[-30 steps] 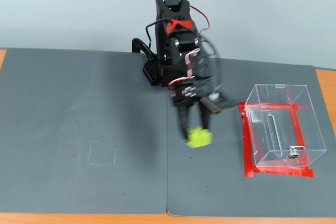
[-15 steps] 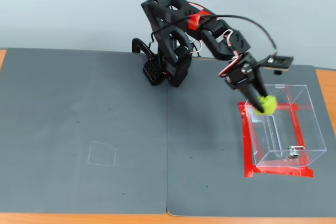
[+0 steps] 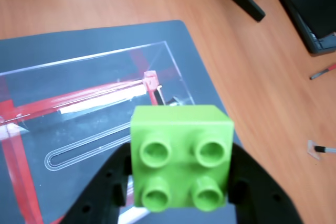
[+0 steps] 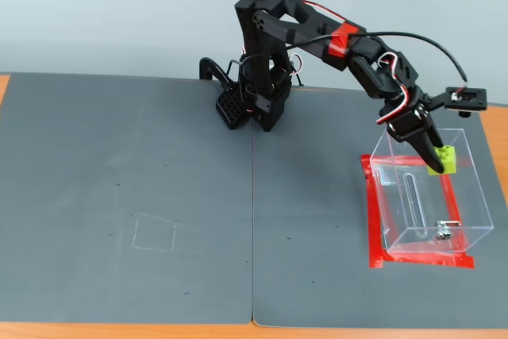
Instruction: Pick the green lego block and place it into the transparent box
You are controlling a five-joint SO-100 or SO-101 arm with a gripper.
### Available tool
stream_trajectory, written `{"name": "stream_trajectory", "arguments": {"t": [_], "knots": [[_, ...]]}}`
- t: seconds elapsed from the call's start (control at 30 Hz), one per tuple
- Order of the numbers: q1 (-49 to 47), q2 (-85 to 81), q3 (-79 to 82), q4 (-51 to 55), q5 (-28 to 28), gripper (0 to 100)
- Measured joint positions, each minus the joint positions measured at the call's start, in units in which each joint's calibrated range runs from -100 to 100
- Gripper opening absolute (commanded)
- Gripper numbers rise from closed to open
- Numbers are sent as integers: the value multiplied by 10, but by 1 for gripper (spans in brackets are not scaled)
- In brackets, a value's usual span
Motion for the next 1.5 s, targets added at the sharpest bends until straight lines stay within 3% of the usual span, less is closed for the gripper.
{"name": "stream_trajectory", "arguments": {"t": [0.67,0.97,1.5], "knots": [[-18,37,-6,0,0,12],[-22,37,-6,0,0,29],[-2,37,-6,0,-1,29]]}}
